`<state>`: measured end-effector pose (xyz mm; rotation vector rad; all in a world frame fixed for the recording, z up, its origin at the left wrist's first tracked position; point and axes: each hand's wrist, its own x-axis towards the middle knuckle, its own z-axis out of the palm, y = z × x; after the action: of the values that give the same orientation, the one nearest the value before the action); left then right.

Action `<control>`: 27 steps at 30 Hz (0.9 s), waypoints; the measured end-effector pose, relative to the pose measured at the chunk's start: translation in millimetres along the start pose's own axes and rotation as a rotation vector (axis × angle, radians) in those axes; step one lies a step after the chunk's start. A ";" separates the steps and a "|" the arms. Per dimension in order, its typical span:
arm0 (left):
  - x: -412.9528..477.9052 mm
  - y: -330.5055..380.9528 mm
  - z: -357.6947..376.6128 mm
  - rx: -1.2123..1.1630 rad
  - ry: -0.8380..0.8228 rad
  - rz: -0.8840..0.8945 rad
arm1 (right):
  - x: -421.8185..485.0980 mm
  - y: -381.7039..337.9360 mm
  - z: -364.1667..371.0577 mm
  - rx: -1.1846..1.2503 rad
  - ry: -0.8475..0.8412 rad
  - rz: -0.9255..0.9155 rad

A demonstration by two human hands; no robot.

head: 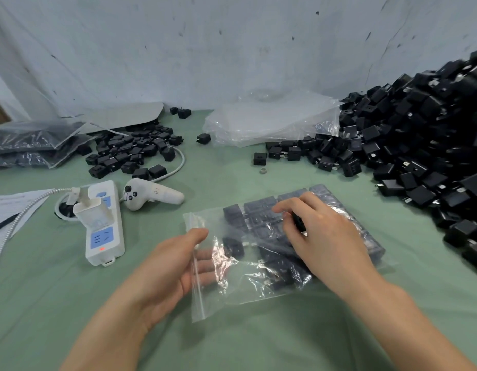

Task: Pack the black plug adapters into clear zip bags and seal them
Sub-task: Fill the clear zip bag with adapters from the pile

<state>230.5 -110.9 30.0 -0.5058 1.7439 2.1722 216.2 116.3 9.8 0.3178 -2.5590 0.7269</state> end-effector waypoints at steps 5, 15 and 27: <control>-0.2 0.6 3.2 0.016 -0.021 0.010 | -0.4 1.4 0.6 -0.001 -0.033 0.010; 6.5 -4.5 2.6 -0.109 -0.073 -0.023 | -1.0 0.7 0.8 -0.014 -0.062 0.011; 2.3 3.8 2.5 -0.153 -0.083 -0.044 | 0.1 -0.1 1.1 0.009 -0.023 0.026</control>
<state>226.5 -109.2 32.8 -0.4784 1.5181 2.2729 215.8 115.5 9.1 0.2980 -2.5870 0.7485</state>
